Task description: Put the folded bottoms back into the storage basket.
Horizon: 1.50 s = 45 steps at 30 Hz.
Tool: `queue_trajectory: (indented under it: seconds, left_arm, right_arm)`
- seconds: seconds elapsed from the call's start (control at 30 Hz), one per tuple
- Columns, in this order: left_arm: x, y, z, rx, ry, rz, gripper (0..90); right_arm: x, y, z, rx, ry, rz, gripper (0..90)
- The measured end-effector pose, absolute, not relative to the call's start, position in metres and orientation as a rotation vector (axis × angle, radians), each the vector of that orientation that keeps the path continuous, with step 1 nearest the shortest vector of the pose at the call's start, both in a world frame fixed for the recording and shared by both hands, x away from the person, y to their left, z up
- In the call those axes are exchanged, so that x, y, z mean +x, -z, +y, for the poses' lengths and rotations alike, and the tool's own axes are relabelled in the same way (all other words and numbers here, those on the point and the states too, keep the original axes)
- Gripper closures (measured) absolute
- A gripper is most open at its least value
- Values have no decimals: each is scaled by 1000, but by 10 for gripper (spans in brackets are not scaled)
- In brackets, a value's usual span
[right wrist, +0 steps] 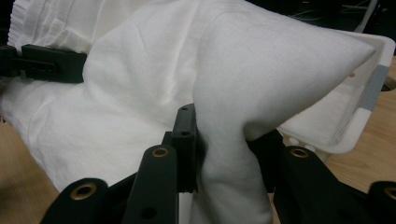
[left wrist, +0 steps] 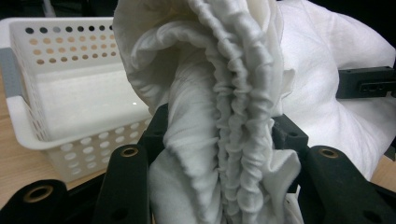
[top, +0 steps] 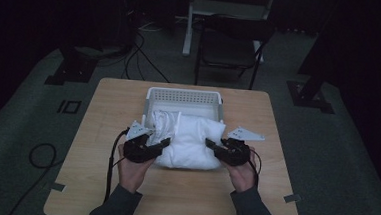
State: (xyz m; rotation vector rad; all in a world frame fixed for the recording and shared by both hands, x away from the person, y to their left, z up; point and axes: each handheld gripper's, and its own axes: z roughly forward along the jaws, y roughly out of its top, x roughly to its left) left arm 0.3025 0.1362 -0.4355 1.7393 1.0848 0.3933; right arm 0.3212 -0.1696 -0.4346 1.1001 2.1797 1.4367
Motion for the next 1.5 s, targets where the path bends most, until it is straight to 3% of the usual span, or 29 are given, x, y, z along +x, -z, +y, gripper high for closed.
queue_trajectory:
  seconds: [0.77,1.5]
  left_arm:
    - [329,410,144,1712,-415,1079,525]
    - [358,408,142,1710,-423,1103,525]
  right_arm:
    - [346,408,-161,1066,-1437,2147,697]
    - [375,405,-158,1112,-1429,2122,698]
